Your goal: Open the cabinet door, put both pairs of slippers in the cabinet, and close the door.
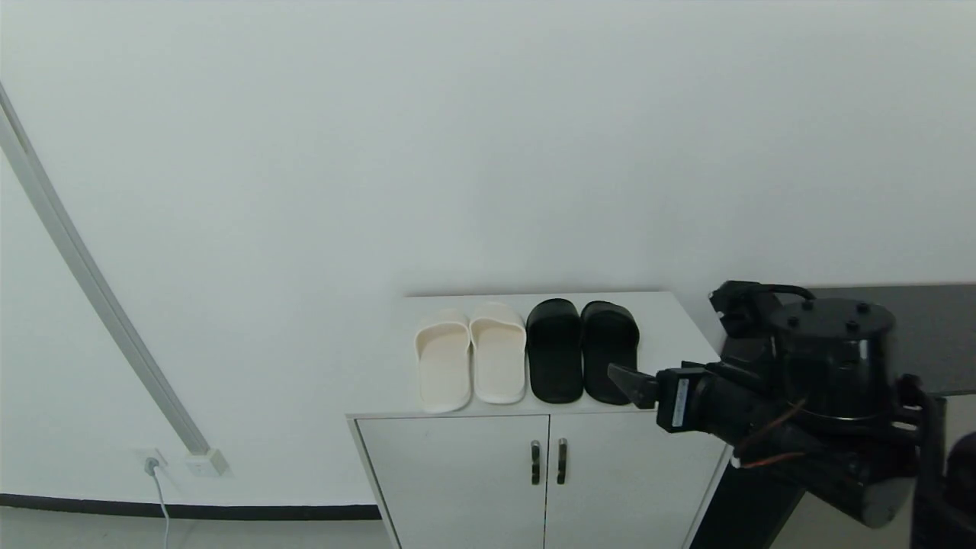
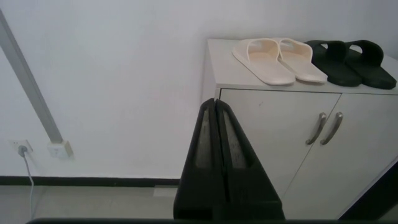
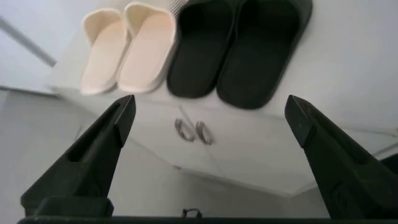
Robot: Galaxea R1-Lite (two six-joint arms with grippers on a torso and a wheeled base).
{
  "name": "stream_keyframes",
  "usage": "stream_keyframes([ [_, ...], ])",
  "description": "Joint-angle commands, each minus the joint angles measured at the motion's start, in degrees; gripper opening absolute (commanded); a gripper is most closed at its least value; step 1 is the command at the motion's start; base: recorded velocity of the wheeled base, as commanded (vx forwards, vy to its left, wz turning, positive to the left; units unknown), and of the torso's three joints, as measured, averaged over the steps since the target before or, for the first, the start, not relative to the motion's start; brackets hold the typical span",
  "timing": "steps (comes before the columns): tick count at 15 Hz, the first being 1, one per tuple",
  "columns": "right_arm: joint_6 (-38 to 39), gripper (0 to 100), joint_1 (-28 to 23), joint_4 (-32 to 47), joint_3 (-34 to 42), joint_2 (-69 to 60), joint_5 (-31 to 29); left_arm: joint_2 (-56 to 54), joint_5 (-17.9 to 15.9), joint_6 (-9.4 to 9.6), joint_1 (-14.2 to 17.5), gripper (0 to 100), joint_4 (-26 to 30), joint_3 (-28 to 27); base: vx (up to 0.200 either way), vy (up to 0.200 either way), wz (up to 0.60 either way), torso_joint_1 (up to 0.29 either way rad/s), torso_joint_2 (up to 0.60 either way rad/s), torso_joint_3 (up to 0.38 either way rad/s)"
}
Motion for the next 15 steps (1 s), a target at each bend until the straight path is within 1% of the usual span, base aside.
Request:
stream_keyframes([
  [1, 0.3, 100, 0.0, -1.4, -8.4, 13.0, -4.9, 0.0, 0.0, -0.02, 0.1, 0, 0.0, 0.0, 0.0, 0.0, 0.0, 0.0, 0.0, 0.0],
  [6, -0.1, 100, -1.0, -1.3, -21.1, 24.7, -10.9, 0.1, -0.2, -0.02, 0.0, 0, 0.0, 0.0, 0.0, 0.0, 0.0, 0.0, 0.0, 0.0],
  [10, -0.1, 100, -1.3, -1.3, -21.6, 26.0, -11.6, 0.1, -0.3, -0.19, 0.0, 0, 0.0, 0.0, 0.0, 0.0, 0.0, 0.0, 0.0, 0.0],
  [14, -0.1, 100, -1.3, -1.3, -21.6, 27.2, -11.6, 0.1, -0.3, -0.28, 0.0, 0, 0.0, 0.0, 0.2, 0.0, 0.0, -0.007, 0.0, 0.004],
  [15, -0.2, 100, -1.3, -1.3, -21.5, 27.5, -11.6, 0.0, -0.2, -0.28, 0.0, 0, 0.0, 0.0, 0.0, 0.0, 0.0, 0.0, 0.0, 0.0],
])
